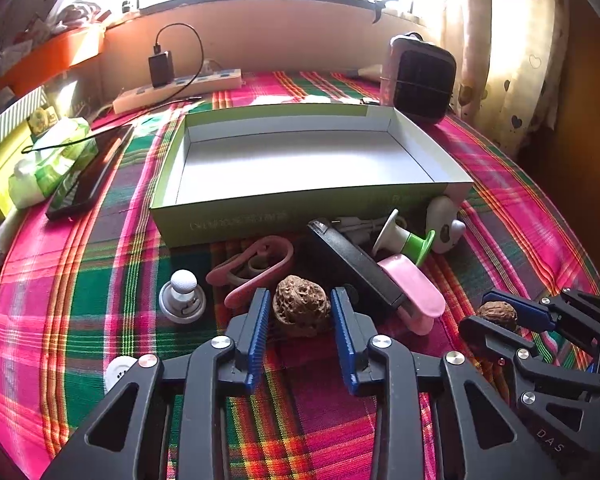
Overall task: Organize objects
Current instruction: 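Carry both walnuts into the white box and open both tools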
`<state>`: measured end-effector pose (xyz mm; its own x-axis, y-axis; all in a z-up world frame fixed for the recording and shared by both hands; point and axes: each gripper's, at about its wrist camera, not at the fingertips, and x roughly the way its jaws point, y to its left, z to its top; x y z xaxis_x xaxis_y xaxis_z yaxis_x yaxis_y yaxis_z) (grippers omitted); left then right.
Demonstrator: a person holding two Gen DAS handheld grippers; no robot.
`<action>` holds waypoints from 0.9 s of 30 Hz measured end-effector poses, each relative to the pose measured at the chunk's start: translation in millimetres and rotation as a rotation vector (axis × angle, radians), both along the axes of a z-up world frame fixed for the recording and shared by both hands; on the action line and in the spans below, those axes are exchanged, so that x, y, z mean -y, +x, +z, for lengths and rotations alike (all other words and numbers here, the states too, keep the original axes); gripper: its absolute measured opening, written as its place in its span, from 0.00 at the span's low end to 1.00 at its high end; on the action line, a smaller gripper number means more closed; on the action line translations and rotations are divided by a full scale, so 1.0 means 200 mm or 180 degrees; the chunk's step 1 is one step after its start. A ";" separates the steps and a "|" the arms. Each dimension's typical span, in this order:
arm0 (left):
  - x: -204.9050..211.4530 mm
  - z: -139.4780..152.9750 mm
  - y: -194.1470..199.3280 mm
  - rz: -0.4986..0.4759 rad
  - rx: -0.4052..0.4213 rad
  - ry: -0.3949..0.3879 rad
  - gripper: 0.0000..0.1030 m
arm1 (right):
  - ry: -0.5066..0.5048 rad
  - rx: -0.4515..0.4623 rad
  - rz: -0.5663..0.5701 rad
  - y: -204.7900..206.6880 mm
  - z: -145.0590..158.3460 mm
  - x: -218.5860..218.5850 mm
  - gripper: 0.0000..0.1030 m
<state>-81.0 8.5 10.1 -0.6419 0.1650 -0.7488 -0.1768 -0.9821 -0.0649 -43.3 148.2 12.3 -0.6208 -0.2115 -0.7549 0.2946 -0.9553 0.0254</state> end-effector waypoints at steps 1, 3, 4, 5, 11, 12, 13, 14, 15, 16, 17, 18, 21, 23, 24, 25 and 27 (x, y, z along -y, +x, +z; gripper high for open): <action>0.00 0.00 0.00 0.0000 -0.0003 -0.0013 0.26 | 0.0001 0.0000 -0.0001 0.00 0.00 0.00 0.28; 0.00 0.00 0.00 -0.0002 -0.0006 -0.0020 0.26 | -0.0001 0.0001 0.0000 0.00 0.00 0.00 0.28; 0.00 0.00 0.00 0.0000 -0.0006 -0.0019 0.26 | 0.0001 0.0000 0.0000 0.00 0.00 0.00 0.28; 0.00 0.00 0.00 0.0002 -0.0006 -0.0014 0.26 | 0.0001 0.0000 0.0000 0.00 0.00 0.00 0.28; -0.01 0.01 0.01 -0.0005 -0.0020 -0.0012 0.26 | -0.0016 0.0004 -0.0012 -0.01 0.00 -0.01 0.28; -0.01 0.02 0.02 -0.0007 -0.0027 -0.0020 0.26 | -0.0031 -0.0003 -0.0009 -0.01 0.01 -0.01 0.28; -0.01 0.02 0.02 -0.0012 -0.0030 -0.0021 0.26 | -0.0049 -0.0013 -0.0006 -0.01 0.02 -0.02 0.28; -0.01 0.03 0.02 -0.0015 -0.0030 -0.0019 0.26 | -0.0060 -0.0025 -0.0002 -0.01 0.02 -0.02 0.28; -0.01 0.03 0.03 -0.0018 -0.0031 -0.0019 0.26 | -0.0060 -0.0034 0.0001 -0.01 0.03 -0.01 0.28; -0.01 0.04 0.03 -0.0023 -0.0030 -0.0023 0.26 | -0.0061 -0.0039 0.0001 -0.01 0.04 -0.01 0.28; -0.01 0.04 0.03 -0.0024 -0.0029 -0.0023 0.26 | -0.0072 -0.0039 0.0002 -0.01 0.04 -0.01 0.28; 0.00 0.05 0.03 -0.0030 -0.0037 -0.0016 0.26 | -0.0087 -0.0039 0.0004 -0.02 0.05 -0.01 0.28; -0.01 0.08 0.03 -0.0038 -0.0074 -0.0018 0.26 | -0.0103 -0.0073 0.0011 -0.03 0.08 0.00 0.28; 0.00 0.10 0.03 -0.0042 -0.0094 -0.0007 0.26 | -0.0122 -0.0086 0.0028 -0.04 0.10 0.00 0.28; 0.00 0.11 0.03 -0.0048 -0.0104 0.0003 0.26 | -0.0133 -0.0097 0.0039 -0.04 0.11 0.01 0.28; 0.00 0.12 0.02 -0.0053 -0.0108 0.0013 0.26 | -0.0136 -0.0112 0.0046 -0.05 0.13 0.01 0.28; 0.01 0.14 0.01 -0.0062 -0.0106 0.0043 0.26 | -0.0146 -0.0141 0.0050 -0.07 0.15 0.02 0.28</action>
